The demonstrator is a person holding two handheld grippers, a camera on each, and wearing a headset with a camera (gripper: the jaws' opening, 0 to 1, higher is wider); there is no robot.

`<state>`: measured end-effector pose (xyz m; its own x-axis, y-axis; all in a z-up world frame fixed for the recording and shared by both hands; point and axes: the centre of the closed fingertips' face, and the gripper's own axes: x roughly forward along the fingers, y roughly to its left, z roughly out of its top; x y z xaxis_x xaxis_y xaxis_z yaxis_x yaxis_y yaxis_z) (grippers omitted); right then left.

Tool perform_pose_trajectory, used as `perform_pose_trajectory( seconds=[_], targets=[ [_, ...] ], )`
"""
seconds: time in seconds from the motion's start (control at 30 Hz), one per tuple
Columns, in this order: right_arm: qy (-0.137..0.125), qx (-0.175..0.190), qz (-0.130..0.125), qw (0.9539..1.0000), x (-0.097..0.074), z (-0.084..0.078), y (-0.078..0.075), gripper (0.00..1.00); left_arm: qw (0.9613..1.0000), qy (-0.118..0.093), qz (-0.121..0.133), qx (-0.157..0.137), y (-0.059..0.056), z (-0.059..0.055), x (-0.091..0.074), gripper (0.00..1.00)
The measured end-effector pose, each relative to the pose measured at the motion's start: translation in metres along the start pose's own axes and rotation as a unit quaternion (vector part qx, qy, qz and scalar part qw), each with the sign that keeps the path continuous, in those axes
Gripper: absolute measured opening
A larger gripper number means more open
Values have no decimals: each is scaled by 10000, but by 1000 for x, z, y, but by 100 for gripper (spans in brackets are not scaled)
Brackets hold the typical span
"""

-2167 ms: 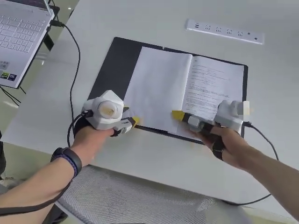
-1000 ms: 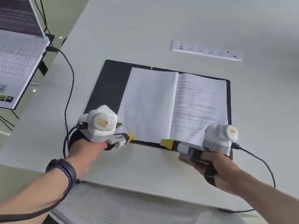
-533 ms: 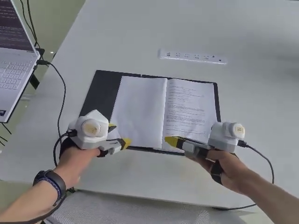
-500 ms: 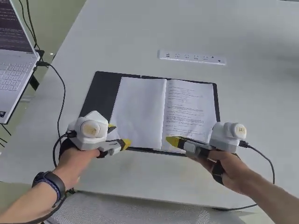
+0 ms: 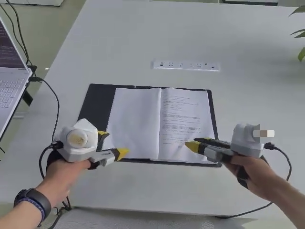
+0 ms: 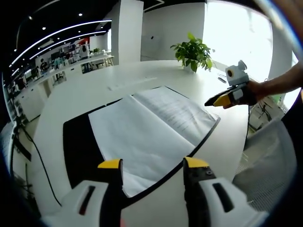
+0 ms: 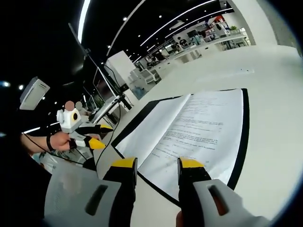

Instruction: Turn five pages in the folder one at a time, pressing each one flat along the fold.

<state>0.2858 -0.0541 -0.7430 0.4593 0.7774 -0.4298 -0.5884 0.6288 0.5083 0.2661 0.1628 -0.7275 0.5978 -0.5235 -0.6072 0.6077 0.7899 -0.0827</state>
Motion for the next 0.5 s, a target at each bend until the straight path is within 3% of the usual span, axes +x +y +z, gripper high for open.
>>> perform_pose_trajectory(
  seconds=[0.13, 0.23, 0.4, 0.5],
  targets=[
    [56, -368, -228, 9990, -20, 7, -10, 38, 10000, -54, 7, 83, -1, 8, -8, 53],
    [43, -491, -354, 9982, -33, 12, -14, 42, 9999, -117, 18, 84, 3, 8, -10, 56],
    [-36, -646, -579, 9962, -54, 22, -18, 53, 9994, -317, 135, -95, 5, 20, -22, 59],
    [-118, -677, -671, 9954, -62, 24, -18, 54, 9990, -385, 184, -113, 5, 25, -29, 61]
  ],
)
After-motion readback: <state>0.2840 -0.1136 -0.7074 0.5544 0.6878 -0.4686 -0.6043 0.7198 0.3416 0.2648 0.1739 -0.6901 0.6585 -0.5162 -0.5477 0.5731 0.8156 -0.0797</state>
